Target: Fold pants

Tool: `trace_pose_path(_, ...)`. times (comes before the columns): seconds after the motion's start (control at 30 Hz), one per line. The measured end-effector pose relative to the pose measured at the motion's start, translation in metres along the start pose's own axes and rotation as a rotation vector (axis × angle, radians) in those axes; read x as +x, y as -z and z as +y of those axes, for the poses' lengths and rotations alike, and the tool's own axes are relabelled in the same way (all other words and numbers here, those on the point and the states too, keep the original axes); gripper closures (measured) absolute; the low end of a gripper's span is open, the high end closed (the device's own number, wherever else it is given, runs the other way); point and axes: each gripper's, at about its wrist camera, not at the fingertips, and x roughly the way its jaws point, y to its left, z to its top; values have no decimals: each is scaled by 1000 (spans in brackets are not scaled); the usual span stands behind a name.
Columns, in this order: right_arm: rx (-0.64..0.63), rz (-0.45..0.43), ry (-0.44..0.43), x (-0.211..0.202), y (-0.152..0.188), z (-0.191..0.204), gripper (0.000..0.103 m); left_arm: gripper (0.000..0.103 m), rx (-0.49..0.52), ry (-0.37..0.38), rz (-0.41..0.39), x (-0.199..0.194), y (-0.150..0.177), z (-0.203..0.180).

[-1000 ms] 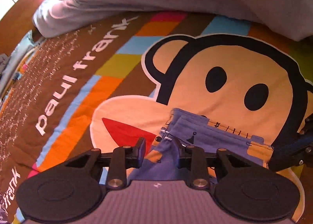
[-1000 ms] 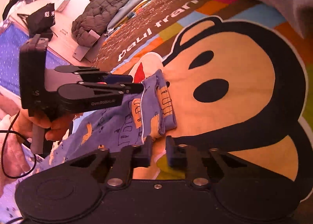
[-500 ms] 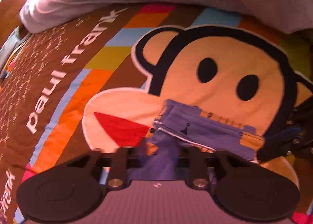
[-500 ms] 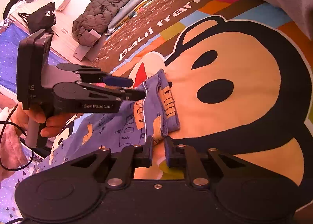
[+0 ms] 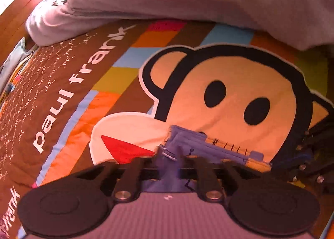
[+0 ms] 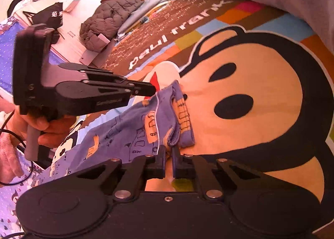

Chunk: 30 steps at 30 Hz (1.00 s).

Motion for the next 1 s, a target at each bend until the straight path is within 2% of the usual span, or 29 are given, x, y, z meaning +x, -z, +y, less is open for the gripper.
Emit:
trace_pose_path(0.03,9,3,3,1,0,-1,92,47,17,-6,3,1,-1,-1)
trace_pose_path(0.07,15,4,1,1,0,-3,92,44,39,-20,1,2,-1,-2)
trace_pose_path(0.13,14,-1,-2,0,0,-3,90,44,67,-30,7,5,-1,-2)
trace_pose_path(0.27,17,2,-6,0,-1,-3,89,48,34,30,63,12,-4,11)
trace_pose_path(0.33,16,-3,-7,0,-1,-3,89,52,17,53,74,14,-4,16)
trace_pose_path(0.4,12,-3,-8,1,-2,-3,88,69,13,55,105,17,-3,18)
trace_pose_path(0.43,11,-1,-8,1,-2,-3,88,73,22,45,123,19,-3,17)
trace_pose_path(0.47,11,1,-7,2,-2,-3,88,76,43,36,141,21,-3,14)
trace_pose_path(0.57,11,3,-8,2,-2,-3,88,77,110,18,149,19,1,4)
trace_pose_path(0.63,11,4,-9,3,-1,-3,88,81,84,14,141,22,2,3)
trace_pose_path(0.7,5,1,3,3,-1,-2,88,94,14,5,141,29,3,3)
trace_pose_path(0.83,-37,-17,8,0,0,5,95,99,70,-70,107,22,7,-13)
trace_pose_path(1.0,-93,-51,27,-4,1,14,96,99,-37,-92,57,7,3,-3)
